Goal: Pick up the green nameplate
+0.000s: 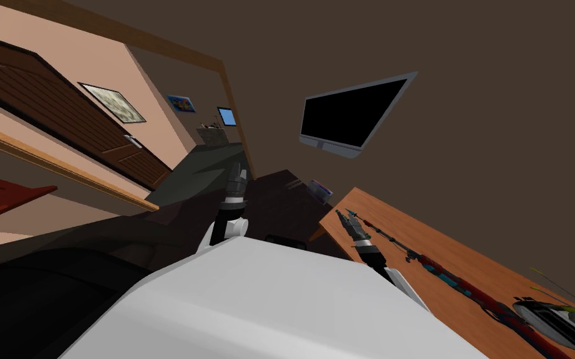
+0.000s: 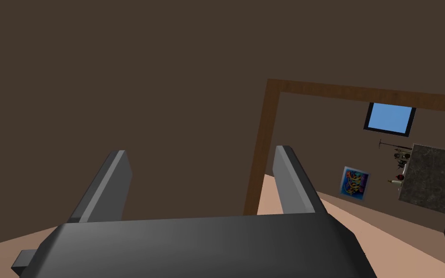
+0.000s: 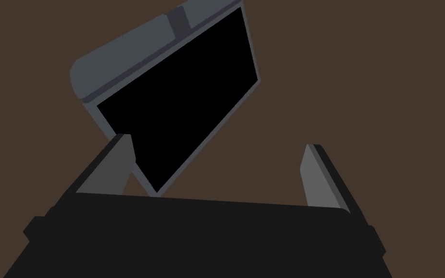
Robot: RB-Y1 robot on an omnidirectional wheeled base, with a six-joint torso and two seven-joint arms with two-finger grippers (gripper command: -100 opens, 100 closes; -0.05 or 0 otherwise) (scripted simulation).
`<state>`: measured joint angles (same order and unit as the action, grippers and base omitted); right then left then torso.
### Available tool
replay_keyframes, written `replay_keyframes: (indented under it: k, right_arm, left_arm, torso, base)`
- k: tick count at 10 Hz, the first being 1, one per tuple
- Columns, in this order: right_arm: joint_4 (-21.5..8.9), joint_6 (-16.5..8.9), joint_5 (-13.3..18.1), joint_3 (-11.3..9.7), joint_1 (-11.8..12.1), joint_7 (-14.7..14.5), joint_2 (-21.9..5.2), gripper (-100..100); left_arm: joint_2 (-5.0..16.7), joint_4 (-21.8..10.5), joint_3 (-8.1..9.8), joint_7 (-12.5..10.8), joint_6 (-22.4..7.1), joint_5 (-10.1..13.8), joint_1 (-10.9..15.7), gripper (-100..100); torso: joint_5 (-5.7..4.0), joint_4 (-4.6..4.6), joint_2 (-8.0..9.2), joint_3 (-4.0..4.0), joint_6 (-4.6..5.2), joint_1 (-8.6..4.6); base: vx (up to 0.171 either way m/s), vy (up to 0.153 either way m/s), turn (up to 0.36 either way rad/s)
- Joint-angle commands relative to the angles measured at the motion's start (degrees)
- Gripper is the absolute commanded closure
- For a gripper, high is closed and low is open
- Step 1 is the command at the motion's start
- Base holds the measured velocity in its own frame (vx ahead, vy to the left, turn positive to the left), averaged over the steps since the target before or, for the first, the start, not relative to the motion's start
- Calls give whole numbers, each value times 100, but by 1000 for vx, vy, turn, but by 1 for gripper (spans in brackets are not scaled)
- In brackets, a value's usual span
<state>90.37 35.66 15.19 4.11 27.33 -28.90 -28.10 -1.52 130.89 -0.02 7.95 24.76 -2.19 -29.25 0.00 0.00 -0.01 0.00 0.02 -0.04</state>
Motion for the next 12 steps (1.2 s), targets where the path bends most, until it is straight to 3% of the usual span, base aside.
replay_keyframes:
  k: [1, 2, 5, 7, 9, 12]
  right_arm:
    - [-173, 3, 63, 7, -19, -126, -75, -100]
    - [-382, 38, 187, 24, -29, -355, -218, -100]
    - [-767, 74, 310, 41, -38, -582, -358, -100]
    - [-1193, 143, 553, 71, -58, -970, -629, -100]
    - [-1354, 143, 553, 71, -58, -1028, -629, -100]
    - [-1833, 208, 790, 98, -80, -1453, -881, -100]
  left_arm:
    - [0, 0, 0, 0, 0, 0, 0, 0]
    - [0, 0, 0, 0, 0, 0, 0, 0]
    - [0, 0, 0, 0, 0, 0, 0, 0]
    - [0, 0, 0, 0, 0, 0, 0, 0]
    - [0, 0, 1, 0, 0, 0, -1, 0]
    - [0, 0, 1, 0, 0, 0, -1, 0]
  torso:
    - [0, 0, 0, 0, 0, 0]
    - [0, 0, 0, 0, 1, 0]
    - [-1, 0, -2, -1, -1, -2]
    - [-1, 0, -2, -1, -1, -4]
    - [-2, -1, -6, -3, 2, -7]
    - [-1, 0, -2, -1, 2, -3]
  base:
    - [7, 0, 60]
    - [11, 1, 161]
    - [10, -4, 85]
    - [16, -14, 159]
    - [16, -13, 35]
    - [11, -9, 104]
